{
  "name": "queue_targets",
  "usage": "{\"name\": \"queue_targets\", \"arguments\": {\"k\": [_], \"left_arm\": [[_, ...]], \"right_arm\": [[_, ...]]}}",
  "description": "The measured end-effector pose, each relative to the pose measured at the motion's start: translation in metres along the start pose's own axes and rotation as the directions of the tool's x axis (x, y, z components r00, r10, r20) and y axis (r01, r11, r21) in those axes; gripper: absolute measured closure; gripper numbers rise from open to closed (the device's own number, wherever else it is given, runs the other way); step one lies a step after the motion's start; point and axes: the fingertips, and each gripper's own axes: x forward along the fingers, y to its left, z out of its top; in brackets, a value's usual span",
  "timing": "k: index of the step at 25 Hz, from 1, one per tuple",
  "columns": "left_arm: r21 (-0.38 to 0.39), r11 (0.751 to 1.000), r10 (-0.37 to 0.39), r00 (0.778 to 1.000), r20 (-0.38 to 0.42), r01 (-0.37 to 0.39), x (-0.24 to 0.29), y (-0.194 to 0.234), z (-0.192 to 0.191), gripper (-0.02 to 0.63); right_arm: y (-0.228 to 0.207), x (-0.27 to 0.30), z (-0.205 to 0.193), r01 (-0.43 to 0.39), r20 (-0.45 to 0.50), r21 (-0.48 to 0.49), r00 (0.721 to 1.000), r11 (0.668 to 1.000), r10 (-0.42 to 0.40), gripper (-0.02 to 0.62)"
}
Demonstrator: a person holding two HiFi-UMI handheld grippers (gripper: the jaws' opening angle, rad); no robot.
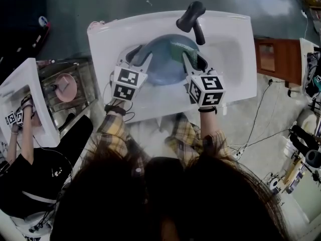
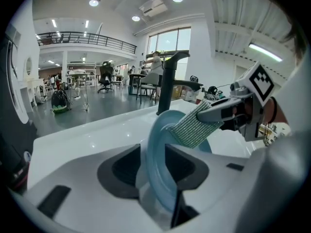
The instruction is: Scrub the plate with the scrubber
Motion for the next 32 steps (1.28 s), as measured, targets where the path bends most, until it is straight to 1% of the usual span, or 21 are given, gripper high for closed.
{"name": "queue_targets", "arguments": {"k": [4, 7, 10, 12, 16, 18, 22, 26, 32], "left_arm": [[-0.001, 1.000, -0.013, 1.000, -0.011, 0.013, 0.007, -0.002, -0.005, 0.468], [-0.013, 1.000, -0.007, 1.000, -0.012, 0.007, 0.009, 0.000, -0.004, 0.477], [-0.022, 1.000, 0.014, 1.000, -0.009, -0.014, 0.010, 0.006, -0.004, 0.537], [-0.017, 1.000, 0.016, 1.000, -0.015, -0.016, 0.011, 0.008, -0.003, 0.571], [0.028, 1.000, -0.005, 1.000, -0.030, 0.006, 0.015, 0.004, -0.003, 0.575], [0.035, 0.999, -0.012, 0.999, -0.032, 0.013, 0.016, 0.003, -0.003, 0.575], [0.033, 0.999, -0.023, 0.999, -0.035, 0.025, 0.016, 0.002, -0.004, 0.575], [0.038, 0.999, -0.025, 0.999, -0.037, 0.026, 0.015, 0.000, -0.005, 0.575], [0.027, 0.999, -0.021, 0.999, -0.036, 0.022, 0.016, 0.000, -0.004, 0.575]], "right_arm": [[-0.006, 0.006, -0.006, 0.026, 0.005, 0.012, 1.000, 1.000, -0.026, 0.497], [-0.013, 0.009, -0.008, 0.066, 0.008, -0.002, 0.998, 0.998, -0.066, 0.495], [-0.020, 0.012, -0.011, 0.121, 0.011, -0.040, 0.993, 0.992, -0.121, 0.494], [-0.026, 0.015, -0.013, 0.171, 0.017, -0.074, 0.985, 0.983, -0.170, 0.491], [-0.036, 0.020, -0.013, 0.268, 0.037, -0.142, 0.963, 0.953, -0.265, 0.491], [-0.036, 0.023, -0.010, 0.293, 0.045, -0.163, 0.956, 0.942, -0.289, 0.491], [-0.035, 0.031, -0.002, 0.313, 0.062, -0.171, 0.950, 0.934, -0.307, 0.494], [-0.024, 0.041, 0.003, 0.301, 0.070, -0.184, 0.953, 0.936, -0.293, 0.500], [0.004, 0.054, 0.005, 0.253, 0.066, -0.281, 0.967, 0.926, -0.245, 0.503]]}}
